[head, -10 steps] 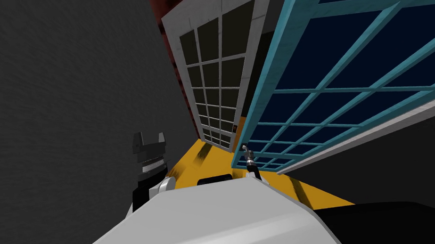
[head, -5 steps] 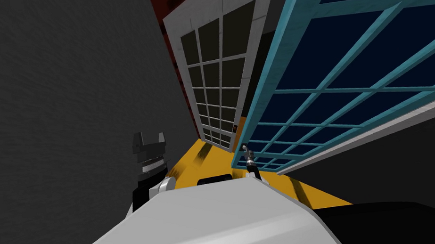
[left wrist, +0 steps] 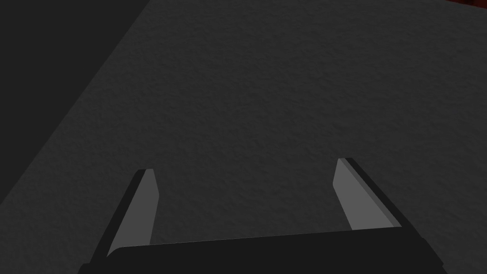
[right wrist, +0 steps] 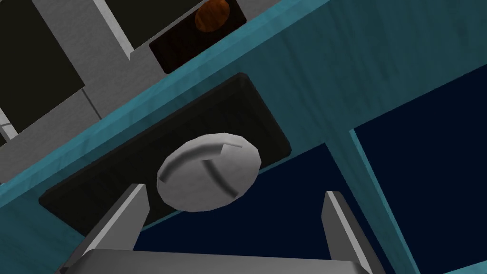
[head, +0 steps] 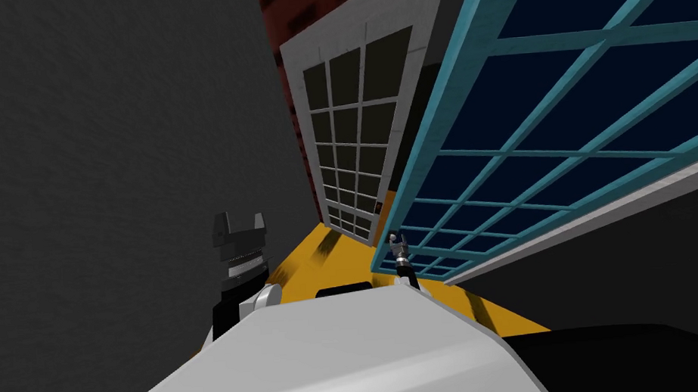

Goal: Pull the door open

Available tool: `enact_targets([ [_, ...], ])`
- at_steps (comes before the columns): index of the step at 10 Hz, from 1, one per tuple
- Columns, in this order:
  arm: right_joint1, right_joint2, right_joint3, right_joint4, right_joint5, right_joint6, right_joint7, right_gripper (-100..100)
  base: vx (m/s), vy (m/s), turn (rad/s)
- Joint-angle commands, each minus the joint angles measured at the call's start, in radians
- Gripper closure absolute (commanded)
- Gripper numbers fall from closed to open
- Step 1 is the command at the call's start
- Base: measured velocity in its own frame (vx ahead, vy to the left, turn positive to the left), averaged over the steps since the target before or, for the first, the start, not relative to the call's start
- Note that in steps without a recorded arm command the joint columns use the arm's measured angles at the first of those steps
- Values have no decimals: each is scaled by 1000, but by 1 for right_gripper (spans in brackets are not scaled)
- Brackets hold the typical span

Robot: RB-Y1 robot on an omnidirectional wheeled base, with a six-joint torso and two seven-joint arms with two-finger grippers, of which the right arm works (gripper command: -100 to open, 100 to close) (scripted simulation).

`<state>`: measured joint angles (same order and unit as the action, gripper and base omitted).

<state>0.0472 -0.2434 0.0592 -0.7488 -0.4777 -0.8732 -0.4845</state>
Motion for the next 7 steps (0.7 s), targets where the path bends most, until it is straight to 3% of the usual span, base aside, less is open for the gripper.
enact_targets([
  [1,0,9,17,-7,-20,-1,-50,-100,-79,37,119],
  [7,10,10,48,-33,-91,-3,-200,-100,-67,-2,57],
])
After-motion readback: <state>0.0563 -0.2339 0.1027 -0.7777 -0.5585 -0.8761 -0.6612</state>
